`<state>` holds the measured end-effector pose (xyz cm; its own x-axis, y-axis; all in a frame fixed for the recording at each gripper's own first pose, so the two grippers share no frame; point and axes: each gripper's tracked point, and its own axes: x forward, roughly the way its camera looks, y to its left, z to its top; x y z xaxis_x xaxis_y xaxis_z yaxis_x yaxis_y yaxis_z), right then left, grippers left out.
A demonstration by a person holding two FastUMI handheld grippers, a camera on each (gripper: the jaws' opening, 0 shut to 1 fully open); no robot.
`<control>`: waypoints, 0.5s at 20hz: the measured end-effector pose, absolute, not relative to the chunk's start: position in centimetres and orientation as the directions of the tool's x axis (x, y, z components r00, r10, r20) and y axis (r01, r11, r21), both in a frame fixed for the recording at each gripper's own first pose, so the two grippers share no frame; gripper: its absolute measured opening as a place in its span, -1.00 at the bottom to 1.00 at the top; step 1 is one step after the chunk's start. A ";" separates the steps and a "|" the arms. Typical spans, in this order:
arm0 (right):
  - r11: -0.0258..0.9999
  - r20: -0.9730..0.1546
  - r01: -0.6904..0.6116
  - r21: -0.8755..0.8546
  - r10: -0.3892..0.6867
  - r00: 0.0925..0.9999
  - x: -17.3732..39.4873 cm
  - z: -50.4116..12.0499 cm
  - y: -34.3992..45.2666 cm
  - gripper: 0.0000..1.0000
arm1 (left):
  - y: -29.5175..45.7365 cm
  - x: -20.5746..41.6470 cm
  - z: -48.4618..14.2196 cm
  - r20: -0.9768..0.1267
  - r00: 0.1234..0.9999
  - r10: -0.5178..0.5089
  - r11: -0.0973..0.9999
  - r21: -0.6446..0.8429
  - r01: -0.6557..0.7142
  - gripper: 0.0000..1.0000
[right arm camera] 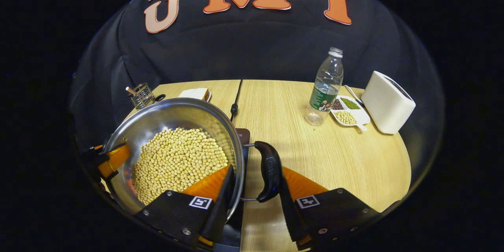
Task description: First push the handle of the pot to place it horizontally, then grasp the pot with both hands and set it on the induction cooktop.
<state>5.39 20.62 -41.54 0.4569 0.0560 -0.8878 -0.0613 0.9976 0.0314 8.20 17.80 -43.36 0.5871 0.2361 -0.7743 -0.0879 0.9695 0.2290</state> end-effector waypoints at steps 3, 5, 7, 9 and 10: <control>0.996 -0.843 -0.083 0.012 0.055 0.536 6.3 -39.4 19.7 0.43 | 18.3 9.2 -41.4 -0.709 0.630 0.317 0.940 0.321 -0.113 0.67; 0.997 -0.796 -0.074 0.027 0.066 0.602 7.2 -36.6 18.8 0.46 | 18.5 10.1 -39.2 -0.655 0.660 0.368 0.917 0.372 -0.142 0.70; 0.998 -0.748 -0.057 0.021 0.053 0.661 7.9 -33.5 16.8 0.49 | 18.6 10.9 -36.7 -0.595 0.694 0.406 0.896 0.407 -0.176 0.66; 0.999 -0.694 -0.041 0.006 0.034 0.719 8.2 -30.4 14.5 0.54 | 18.0 11.4 -34.3 -0.538 0.728 0.425 0.884 0.420 -0.205 0.82; 0.999 -0.665 -0.034 0.000 0.025 0.746 8.2 -28.5 13.5 0.57 | 17.5 11.7 -32.9 -0.512 0.747 0.425 0.883 0.415 -0.218 0.75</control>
<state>8.25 13.49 -28.54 0.7465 0.0253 -0.6650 -0.0338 0.9994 0.0001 11.66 17.52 -32.89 0.7469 0.4245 -0.5118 -0.2177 0.8834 0.4150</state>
